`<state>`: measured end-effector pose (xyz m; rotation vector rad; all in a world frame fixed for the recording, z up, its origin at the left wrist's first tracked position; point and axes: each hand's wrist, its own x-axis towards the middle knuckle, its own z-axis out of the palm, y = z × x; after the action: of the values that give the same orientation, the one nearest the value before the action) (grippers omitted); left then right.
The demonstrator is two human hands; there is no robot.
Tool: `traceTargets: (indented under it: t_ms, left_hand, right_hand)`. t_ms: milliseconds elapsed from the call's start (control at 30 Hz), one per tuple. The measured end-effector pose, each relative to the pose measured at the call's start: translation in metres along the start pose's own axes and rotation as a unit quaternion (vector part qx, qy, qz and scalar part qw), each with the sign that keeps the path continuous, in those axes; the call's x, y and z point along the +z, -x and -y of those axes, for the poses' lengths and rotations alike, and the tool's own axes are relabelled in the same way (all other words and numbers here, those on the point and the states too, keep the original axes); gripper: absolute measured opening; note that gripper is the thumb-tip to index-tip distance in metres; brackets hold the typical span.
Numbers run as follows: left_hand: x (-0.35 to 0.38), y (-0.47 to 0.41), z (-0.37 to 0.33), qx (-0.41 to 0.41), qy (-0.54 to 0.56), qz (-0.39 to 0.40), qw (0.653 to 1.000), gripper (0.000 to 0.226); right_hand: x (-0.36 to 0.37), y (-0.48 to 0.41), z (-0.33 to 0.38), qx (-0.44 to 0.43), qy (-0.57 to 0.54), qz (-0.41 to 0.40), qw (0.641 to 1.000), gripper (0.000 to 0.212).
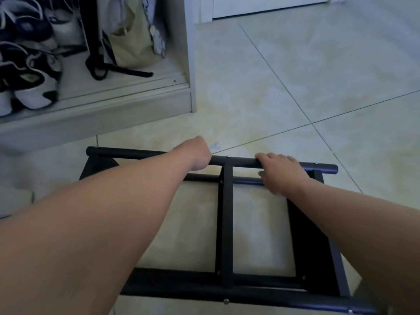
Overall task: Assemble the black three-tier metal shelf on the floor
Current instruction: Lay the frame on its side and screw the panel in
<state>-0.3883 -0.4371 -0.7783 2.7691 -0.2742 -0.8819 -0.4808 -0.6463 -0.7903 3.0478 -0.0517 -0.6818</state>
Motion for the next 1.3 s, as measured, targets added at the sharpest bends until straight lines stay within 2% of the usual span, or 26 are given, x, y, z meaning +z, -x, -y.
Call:
traceTargets:
  t_ms: [67,233,300,500,633,800,1067,1300]
  left_hand:
    - [0.005,-0.004,0.006,-0.011,0.020,-0.017,1.000,0.014]
    - [-0.005,0.019,0.014,0.010,0.028,-0.083,0.996,0.009]
    - [-0.017,0.038,0.017,0.020,0.037,-0.104,0.994,0.008]
    - [-0.050,0.117,0.022,0.010,0.080,-0.117,0.990,0.009]
    - [-0.047,0.176,0.021,-0.017,0.082,-0.114,0.990,0.013]
    - [-0.004,0.246,0.020,-0.055,0.063,-0.146,0.986,0.014]
    - [0.085,0.330,0.017,-0.056,0.071,-0.154,0.984,0.007]
    - [0.111,0.371,0.004,-0.030,0.104,-0.111,0.988,0.012]
  right_hand:
    - [0.002,0.001,0.000,0.000,0.021,-0.038,0.999,0.021]
    - [-0.010,0.022,0.003,-0.011,0.030,-0.103,0.994,0.019]
    - [-0.026,0.034,0.005,-0.020,0.029,-0.124,0.992,0.026]
    - [-0.070,0.095,0.025,-0.052,0.012,-0.171,0.984,0.024]
    - [-0.080,0.148,0.039,-0.060,0.013,-0.169,0.984,0.024]
    - [-0.054,0.220,0.054,-0.058,0.016,-0.157,0.986,0.024]
    - [0.006,0.325,0.060,-0.038,0.026,-0.100,0.994,0.032]
    - [0.020,0.376,0.051,-0.006,0.014,-0.045,0.999,0.032]
